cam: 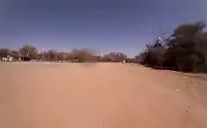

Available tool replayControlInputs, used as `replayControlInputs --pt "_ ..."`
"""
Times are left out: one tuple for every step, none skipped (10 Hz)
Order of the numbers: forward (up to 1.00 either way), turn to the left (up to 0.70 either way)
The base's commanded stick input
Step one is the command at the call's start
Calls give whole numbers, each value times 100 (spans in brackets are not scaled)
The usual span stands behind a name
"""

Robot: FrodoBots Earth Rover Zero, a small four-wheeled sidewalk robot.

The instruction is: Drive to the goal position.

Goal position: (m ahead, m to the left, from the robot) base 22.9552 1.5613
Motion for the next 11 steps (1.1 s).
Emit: replayControlInputs --pt "100 0" --pt "100 0" --pt "100 0" --pt "100 0" --pt "100 0" --pt "100 0" --pt "100 0" --pt "100 0" --pt "100 0" --pt "100 0" --pt "100 0"
